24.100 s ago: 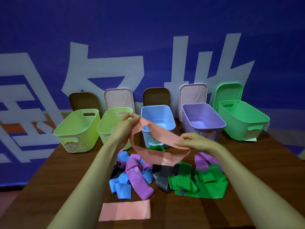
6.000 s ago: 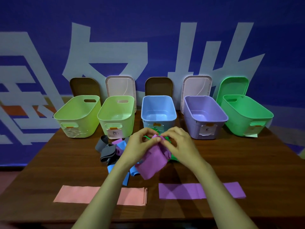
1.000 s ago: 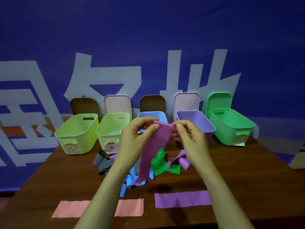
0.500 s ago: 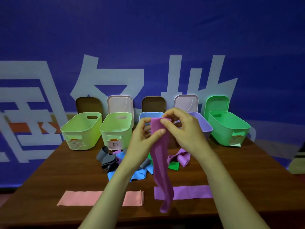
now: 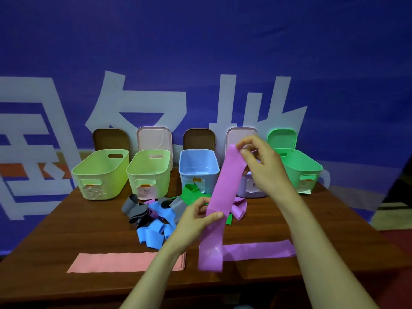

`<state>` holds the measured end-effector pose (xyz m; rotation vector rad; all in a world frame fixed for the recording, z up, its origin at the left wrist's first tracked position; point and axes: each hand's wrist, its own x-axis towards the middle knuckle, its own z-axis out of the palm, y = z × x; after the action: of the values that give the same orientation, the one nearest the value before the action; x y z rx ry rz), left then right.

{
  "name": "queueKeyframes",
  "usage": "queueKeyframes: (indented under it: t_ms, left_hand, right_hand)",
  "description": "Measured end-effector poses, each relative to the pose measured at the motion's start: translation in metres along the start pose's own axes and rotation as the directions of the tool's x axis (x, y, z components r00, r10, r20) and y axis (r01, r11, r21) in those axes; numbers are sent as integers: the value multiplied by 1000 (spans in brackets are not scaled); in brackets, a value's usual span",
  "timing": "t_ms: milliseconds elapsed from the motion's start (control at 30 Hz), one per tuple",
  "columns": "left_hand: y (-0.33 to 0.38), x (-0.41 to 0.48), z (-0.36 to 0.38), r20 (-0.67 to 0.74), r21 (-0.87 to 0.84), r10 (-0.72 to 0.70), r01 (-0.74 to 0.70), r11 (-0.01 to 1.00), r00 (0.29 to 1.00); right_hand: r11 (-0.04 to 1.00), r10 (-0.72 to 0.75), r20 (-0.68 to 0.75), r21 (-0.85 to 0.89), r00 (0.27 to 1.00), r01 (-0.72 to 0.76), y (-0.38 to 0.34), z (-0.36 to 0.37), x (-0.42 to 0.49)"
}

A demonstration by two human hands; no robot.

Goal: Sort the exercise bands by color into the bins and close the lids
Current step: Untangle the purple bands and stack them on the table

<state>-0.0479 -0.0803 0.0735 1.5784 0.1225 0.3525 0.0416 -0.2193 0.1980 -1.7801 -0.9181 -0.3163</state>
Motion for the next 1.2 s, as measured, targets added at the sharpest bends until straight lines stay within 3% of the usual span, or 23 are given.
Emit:
queueKeyframes:
  t_ms: [167, 267, 367, 533, 667, 733, 833, 1200]
  left_hand:
    - [-10, 0, -2, -12, 69, -30, 31, 997, 999]
    - [-12, 1, -1, -88, 124, 26, -15, 992, 996]
    - [-3, -1, 3, -151, 104, 103, -88, 991, 983]
    - [10, 1, 9, -103, 38, 180, -177, 984, 978]
    - [2, 10, 8, -35, 121, 164, -158, 980, 986]
    - [-4, 12, 8, -35, 85, 129, -126, 988, 991]
    - [-13, 14, 5, -38, 12, 87, -86, 996, 996]
    - [-39, 28, -9, 28, -1, -74, 74, 997, 997]
  right_hand:
    - [982, 142, 89, 114, 986, -151, 1, 3, 0]
    - [953, 172, 160, 222, 972, -205, -5, 5, -2]
    - [992, 94, 143, 66, 985, -104, -7, 4, -4]
    - [968, -90, 58, -229, 994, 101, -7, 6, 5]
    - [931, -169, 18, -326, 985, 166, -1, 10, 12]
    - [911, -195, 23, -365, 981, 190, 4, 14, 15]
    - [923, -167, 57, -343, 984, 177, 13, 17, 20]
    - [966, -90, 53, -237, 994, 101, 52, 38, 34]
